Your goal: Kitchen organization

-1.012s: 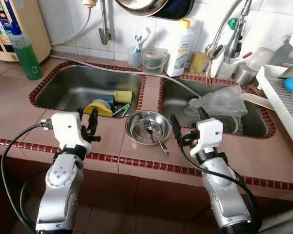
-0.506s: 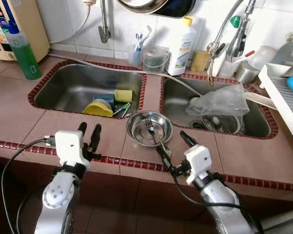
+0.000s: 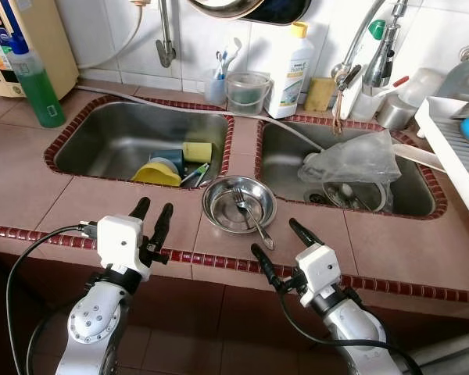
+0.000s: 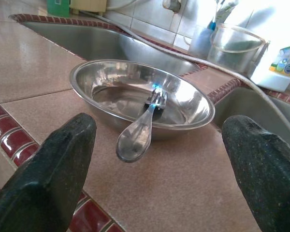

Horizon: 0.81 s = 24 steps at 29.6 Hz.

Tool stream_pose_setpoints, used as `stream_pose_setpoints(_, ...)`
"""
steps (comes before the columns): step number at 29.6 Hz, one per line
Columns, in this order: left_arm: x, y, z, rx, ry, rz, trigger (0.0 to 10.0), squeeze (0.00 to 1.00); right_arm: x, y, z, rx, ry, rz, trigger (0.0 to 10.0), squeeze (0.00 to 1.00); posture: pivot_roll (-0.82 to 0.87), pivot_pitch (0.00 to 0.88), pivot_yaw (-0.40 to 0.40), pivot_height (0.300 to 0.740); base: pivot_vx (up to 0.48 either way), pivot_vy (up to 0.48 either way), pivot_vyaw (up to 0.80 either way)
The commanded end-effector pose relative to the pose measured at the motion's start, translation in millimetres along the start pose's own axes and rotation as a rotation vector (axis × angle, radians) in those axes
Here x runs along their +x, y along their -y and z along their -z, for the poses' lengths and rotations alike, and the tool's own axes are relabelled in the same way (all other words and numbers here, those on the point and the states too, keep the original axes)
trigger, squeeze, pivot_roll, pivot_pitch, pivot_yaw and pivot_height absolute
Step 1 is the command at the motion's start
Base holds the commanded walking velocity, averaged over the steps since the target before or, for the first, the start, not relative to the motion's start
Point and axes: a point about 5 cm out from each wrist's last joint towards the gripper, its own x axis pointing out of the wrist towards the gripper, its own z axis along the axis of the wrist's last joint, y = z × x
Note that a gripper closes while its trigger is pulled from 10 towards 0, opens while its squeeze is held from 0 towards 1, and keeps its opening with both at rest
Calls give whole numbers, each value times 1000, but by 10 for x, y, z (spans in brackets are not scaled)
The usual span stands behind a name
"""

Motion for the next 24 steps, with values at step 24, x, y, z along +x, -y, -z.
stream_pose_setpoints(24, 92, 199, -56, 14, 22, 117, 10000, 0, 228, 118, -3, 110, 27, 153, 10000, 0, 17, 93, -21, 740, 0, 0, 0)
